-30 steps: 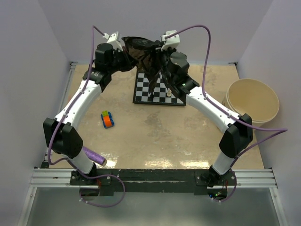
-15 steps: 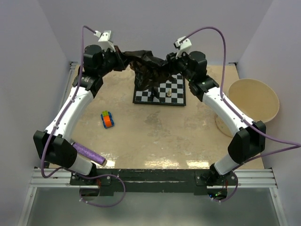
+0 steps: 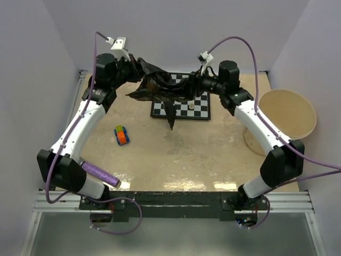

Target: Put the trash bags into the trash bin

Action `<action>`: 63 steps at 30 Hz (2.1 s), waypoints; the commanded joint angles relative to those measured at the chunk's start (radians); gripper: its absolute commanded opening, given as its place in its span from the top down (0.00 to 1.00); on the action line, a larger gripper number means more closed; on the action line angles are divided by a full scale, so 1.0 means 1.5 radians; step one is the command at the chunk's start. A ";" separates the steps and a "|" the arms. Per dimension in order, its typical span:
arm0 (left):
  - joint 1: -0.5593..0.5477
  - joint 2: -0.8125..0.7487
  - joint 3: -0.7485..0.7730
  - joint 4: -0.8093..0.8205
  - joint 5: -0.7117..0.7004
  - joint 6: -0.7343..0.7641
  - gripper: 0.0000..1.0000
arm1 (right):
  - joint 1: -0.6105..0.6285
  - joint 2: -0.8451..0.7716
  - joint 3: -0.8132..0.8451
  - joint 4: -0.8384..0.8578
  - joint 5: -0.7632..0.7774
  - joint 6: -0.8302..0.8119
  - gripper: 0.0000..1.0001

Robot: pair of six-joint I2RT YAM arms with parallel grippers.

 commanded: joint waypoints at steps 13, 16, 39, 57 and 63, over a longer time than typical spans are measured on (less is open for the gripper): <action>0.005 -0.045 -0.028 0.039 -0.033 0.002 1.00 | -0.010 -0.047 -0.014 -0.011 -0.022 0.011 0.28; 0.006 -0.045 -0.019 0.036 -0.037 -0.006 1.00 | -0.007 -0.045 -0.057 0.005 -0.033 0.016 0.29; 0.017 -0.065 0.055 0.026 -0.110 -0.103 1.00 | 0.076 0.025 0.008 0.076 0.073 -0.007 0.27; 0.044 -0.056 0.115 0.031 -0.088 -0.144 1.00 | 0.107 0.163 0.120 0.255 -0.099 0.123 0.68; 0.049 -0.066 0.072 0.013 -0.059 -0.008 1.00 | 0.065 0.178 0.178 0.160 -0.052 0.017 1.00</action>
